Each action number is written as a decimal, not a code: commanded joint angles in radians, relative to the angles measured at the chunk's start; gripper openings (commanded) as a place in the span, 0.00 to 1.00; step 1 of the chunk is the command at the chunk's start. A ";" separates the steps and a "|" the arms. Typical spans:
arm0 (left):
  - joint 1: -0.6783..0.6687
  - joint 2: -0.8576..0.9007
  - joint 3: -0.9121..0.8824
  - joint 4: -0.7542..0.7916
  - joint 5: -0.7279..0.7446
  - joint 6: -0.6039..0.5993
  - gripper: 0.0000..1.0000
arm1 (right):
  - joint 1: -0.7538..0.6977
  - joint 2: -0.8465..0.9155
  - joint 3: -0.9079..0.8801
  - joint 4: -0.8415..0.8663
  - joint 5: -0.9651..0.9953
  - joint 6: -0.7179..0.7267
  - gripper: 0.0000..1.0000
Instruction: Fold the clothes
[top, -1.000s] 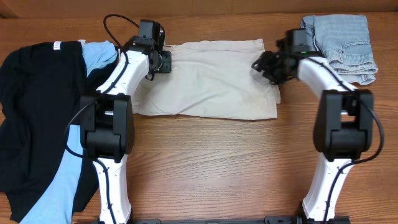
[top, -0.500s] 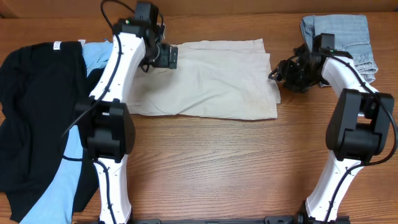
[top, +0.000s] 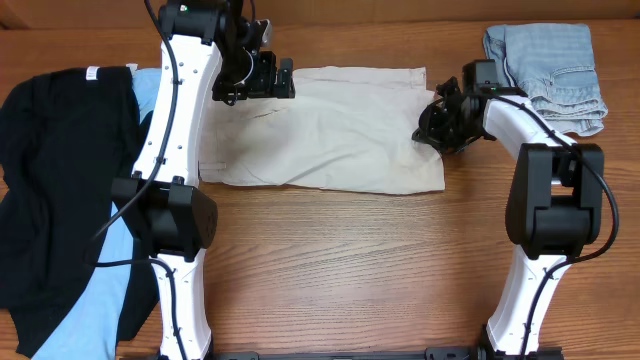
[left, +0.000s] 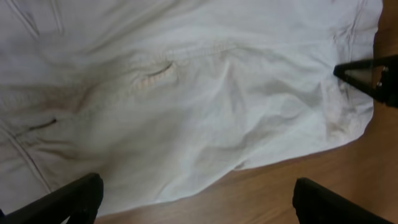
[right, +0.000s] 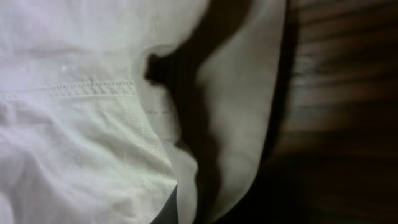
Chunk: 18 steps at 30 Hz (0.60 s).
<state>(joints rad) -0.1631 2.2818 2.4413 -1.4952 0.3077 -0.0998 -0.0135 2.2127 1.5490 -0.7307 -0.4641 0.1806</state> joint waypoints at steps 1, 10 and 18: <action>0.007 -0.027 0.026 -0.034 0.023 0.019 0.99 | -0.061 0.011 -0.027 -0.053 0.044 0.032 0.04; 0.007 -0.027 0.022 -0.066 0.022 0.136 1.00 | -0.204 -0.140 -0.027 -0.363 0.045 -0.098 0.04; 0.007 -0.025 -0.119 0.056 0.023 0.206 0.22 | -0.220 -0.154 -0.032 -0.462 0.082 -0.163 0.04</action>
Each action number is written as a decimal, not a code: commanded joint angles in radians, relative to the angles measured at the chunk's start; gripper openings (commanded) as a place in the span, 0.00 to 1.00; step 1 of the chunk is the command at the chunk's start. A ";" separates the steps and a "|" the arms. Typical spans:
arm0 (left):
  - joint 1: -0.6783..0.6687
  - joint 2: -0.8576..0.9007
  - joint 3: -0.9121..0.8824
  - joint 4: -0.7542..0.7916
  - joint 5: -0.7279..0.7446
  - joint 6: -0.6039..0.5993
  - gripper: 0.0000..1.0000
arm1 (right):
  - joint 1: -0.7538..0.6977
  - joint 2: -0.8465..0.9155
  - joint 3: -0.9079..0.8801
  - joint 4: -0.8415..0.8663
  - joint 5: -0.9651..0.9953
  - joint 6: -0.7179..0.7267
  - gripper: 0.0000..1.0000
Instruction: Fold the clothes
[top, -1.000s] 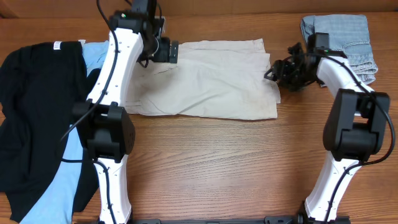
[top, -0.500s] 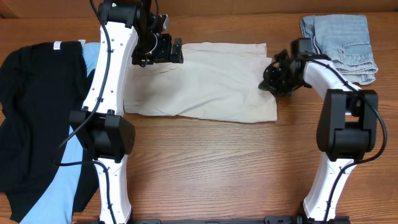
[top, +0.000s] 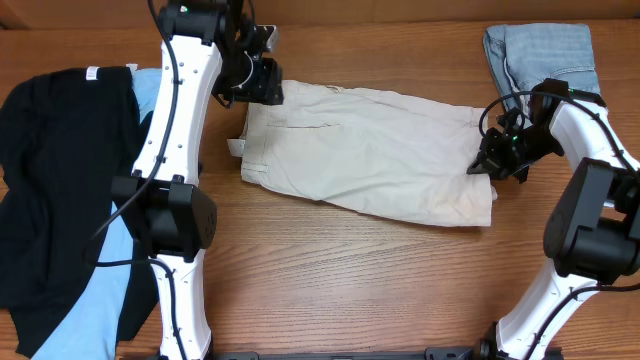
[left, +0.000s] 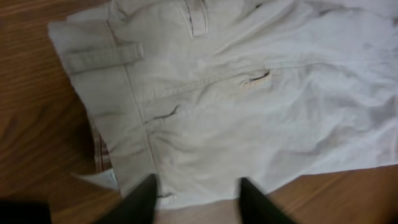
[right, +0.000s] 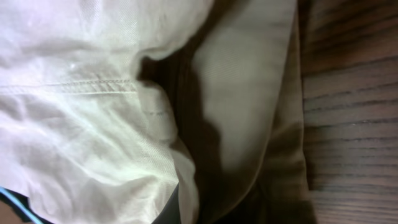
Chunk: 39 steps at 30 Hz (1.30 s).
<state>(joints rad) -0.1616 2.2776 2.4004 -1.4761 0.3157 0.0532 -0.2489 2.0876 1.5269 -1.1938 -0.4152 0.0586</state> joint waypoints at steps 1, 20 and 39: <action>0.006 -0.021 -0.109 0.060 0.015 0.053 0.12 | 0.016 -0.029 -0.010 0.003 0.034 -0.041 0.04; 0.051 -0.021 -0.525 0.433 0.018 -0.053 0.04 | 0.011 -0.029 -0.006 0.044 0.034 -0.041 0.29; 0.073 -0.021 0.063 0.001 -0.020 0.058 0.78 | -0.008 -0.028 0.178 0.018 0.033 -0.087 0.57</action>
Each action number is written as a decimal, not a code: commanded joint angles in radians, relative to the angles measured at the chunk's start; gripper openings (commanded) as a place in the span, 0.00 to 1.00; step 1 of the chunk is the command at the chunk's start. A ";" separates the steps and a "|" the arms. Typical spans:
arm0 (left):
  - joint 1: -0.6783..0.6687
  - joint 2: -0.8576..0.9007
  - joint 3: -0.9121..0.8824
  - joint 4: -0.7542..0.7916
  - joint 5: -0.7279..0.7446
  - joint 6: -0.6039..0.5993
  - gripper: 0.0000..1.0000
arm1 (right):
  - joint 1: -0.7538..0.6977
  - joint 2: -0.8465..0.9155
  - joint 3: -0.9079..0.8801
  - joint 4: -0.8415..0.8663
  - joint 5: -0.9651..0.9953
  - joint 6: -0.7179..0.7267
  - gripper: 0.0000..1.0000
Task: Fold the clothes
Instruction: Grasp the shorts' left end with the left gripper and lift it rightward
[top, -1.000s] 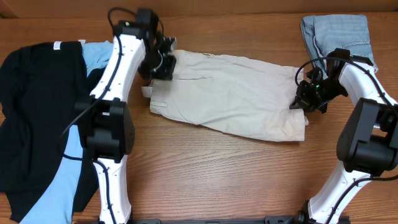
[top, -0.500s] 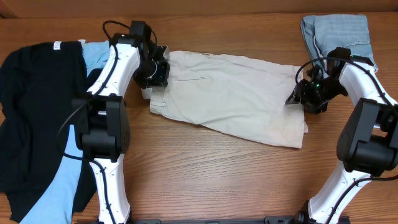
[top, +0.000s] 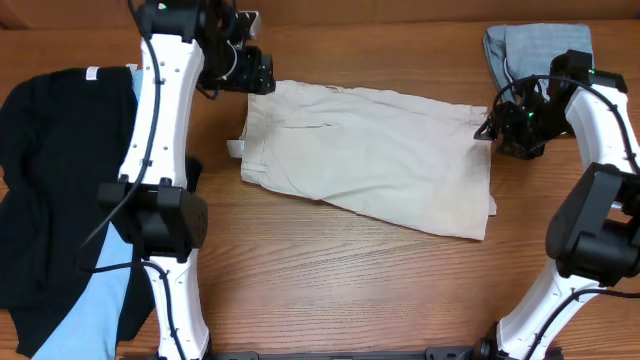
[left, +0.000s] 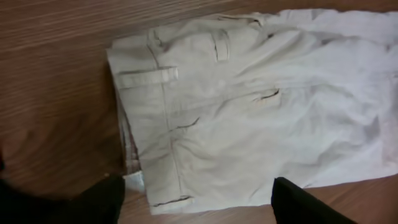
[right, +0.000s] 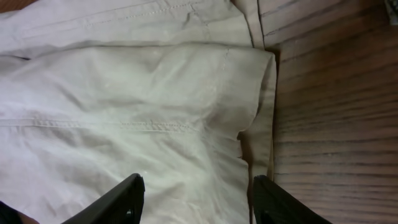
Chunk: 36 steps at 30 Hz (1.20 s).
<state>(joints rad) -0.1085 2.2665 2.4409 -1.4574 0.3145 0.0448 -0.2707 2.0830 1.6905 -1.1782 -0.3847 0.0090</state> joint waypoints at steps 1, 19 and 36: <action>0.034 -0.009 0.000 -0.020 -0.018 0.087 0.80 | 0.021 -0.024 0.005 0.009 0.003 -0.047 0.56; 0.154 0.022 -0.310 0.160 0.167 0.300 0.89 | 0.036 -0.022 -0.308 0.268 0.006 -0.068 0.56; 0.143 0.183 -0.330 0.199 0.183 0.299 0.90 | 0.036 -0.022 -0.315 0.286 0.010 -0.066 0.57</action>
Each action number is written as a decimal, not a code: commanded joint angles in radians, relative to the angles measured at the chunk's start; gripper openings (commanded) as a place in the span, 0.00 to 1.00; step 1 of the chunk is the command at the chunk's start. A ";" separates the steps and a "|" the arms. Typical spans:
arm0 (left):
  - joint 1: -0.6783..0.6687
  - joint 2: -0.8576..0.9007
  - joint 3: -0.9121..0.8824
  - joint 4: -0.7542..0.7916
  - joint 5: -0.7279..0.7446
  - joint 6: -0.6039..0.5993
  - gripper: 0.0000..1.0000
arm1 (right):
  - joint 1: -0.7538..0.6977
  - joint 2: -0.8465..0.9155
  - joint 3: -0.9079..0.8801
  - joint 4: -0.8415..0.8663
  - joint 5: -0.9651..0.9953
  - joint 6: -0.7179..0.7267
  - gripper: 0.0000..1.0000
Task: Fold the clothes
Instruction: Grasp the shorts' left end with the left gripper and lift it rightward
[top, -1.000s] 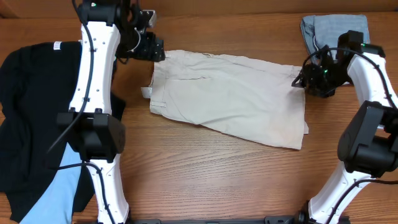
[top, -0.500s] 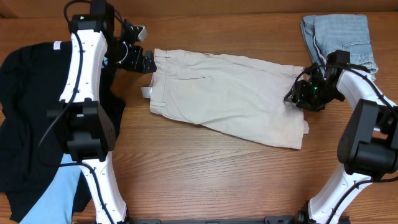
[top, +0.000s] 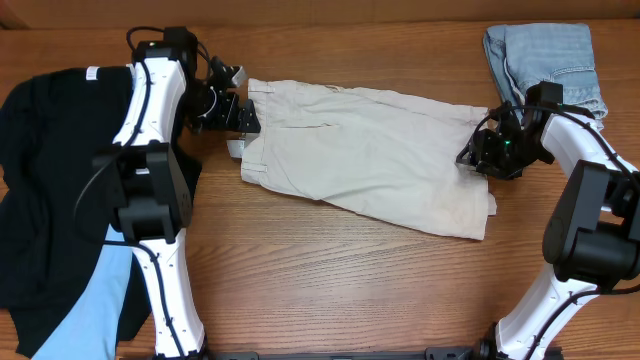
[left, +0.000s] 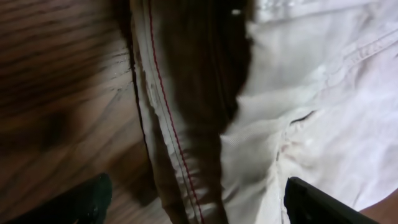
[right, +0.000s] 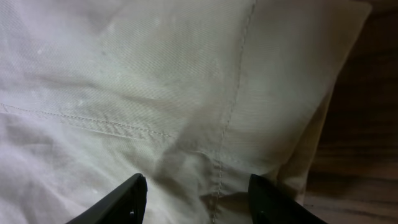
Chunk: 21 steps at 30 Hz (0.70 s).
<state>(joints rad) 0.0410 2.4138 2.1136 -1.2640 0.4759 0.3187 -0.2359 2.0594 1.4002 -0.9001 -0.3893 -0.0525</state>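
Beige shorts (top: 365, 150) lie flat across the middle of the table, waistband to the left and leg hems to the right. My left gripper (top: 240, 118) is low at the waistband edge. In the left wrist view it (left: 196, 208) is open, the red-stitched waistband (left: 165, 143) lying between its spread fingers (left: 68, 202). My right gripper (top: 478, 155) is at the right hem. In the right wrist view it (right: 199, 205) is open, and its fingers (right: 121, 199) straddle the hem cloth (right: 236, 112).
Folded blue jeans (top: 548, 65) sit at the back right, just behind the right arm. A black garment (top: 60, 180) and a light blue one (top: 85, 305) are heaped on the left side, beside the left arm.
Both grippers have come down close to the shorts: the left from above the waist corner to the waistband edge, the right from beside the jeans to the right hem. The shorts have not moved.
The shorts first lay further left, with my right gripper shut on their right end. Then they were shifted to the right and stretched out. Then both grippers were open and raised off the cloth. Now both are low at opposite ends.
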 joint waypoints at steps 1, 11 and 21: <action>-0.007 0.048 -0.003 0.010 0.022 0.026 0.90 | 0.001 0.002 -0.025 0.006 0.015 -0.004 0.57; -0.040 0.105 -0.005 0.008 0.101 0.026 0.88 | 0.001 0.002 -0.025 0.006 0.015 -0.004 0.57; -0.136 0.127 -0.005 0.035 0.112 0.025 0.31 | 0.001 0.002 -0.025 0.007 0.014 -0.004 0.56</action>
<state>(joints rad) -0.0536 2.4966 2.1139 -1.2320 0.5568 0.3252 -0.2359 2.0586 1.4002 -0.9012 -0.3889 -0.0525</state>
